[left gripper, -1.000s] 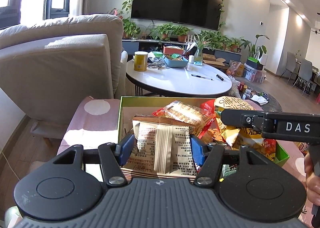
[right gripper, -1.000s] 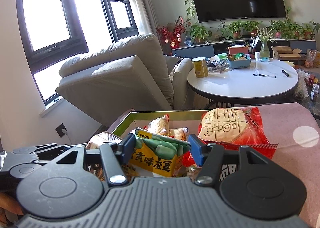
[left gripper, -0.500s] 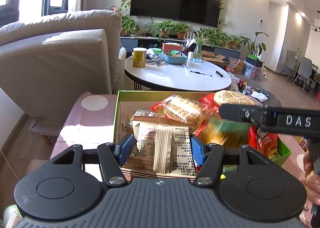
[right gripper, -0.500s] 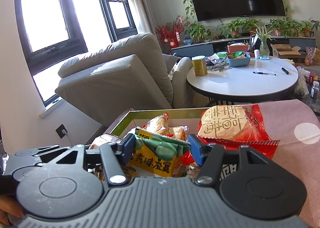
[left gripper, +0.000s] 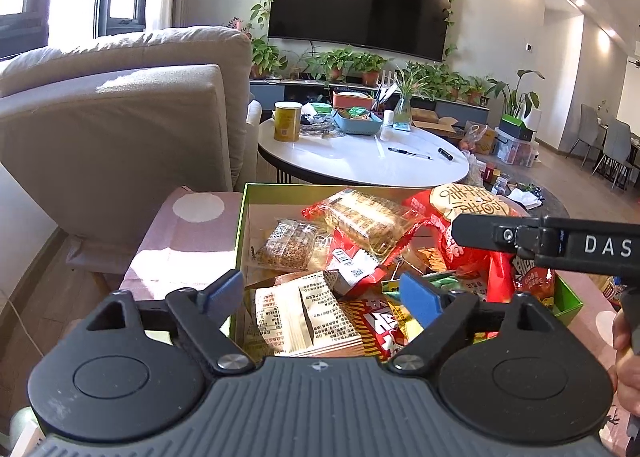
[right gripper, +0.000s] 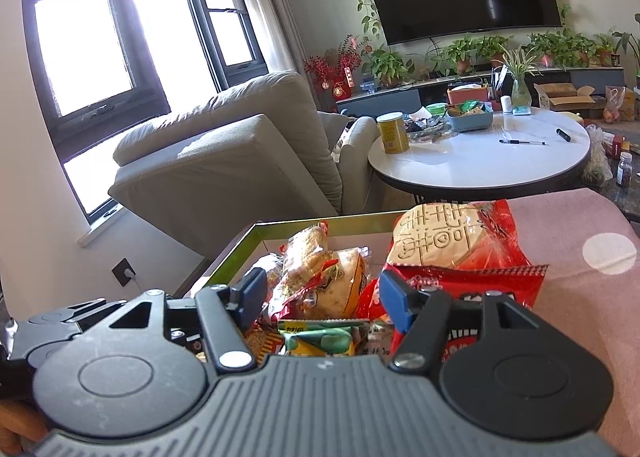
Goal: Organize snacks
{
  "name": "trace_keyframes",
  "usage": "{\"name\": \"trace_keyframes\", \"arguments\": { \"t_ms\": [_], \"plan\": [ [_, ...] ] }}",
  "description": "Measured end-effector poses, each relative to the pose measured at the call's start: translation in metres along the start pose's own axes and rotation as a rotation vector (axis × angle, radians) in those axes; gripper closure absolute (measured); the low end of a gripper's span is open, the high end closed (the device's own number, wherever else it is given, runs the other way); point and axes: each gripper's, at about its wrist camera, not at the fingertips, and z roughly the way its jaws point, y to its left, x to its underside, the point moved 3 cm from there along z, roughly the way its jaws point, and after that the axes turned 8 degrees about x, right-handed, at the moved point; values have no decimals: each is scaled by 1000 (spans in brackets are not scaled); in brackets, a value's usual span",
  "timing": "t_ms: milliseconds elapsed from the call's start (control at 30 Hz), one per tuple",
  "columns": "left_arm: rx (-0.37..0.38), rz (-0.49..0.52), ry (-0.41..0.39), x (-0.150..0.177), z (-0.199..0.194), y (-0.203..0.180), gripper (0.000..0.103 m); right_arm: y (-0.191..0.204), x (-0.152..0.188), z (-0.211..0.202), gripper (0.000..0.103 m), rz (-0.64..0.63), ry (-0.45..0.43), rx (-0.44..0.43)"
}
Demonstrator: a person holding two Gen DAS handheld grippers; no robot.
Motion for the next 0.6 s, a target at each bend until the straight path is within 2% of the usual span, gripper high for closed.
{"name": "trace_keyframes", "arguments": {
  "t_ms": [167, 267, 600],
  "plan": [
    [-32, 16, -37, 0, -12, -8, 3, -2, 1, -10, 27, 16, -14, -5],
    [-44, 21, -52, -1, -20, -12, 0, -2, 1, -17, 27, 18, -21, -2],
    [-70, 31, -69, 2, -50, -33, 0, -2, 4, -58, 27, 15, -70, 11]
  ]
}}
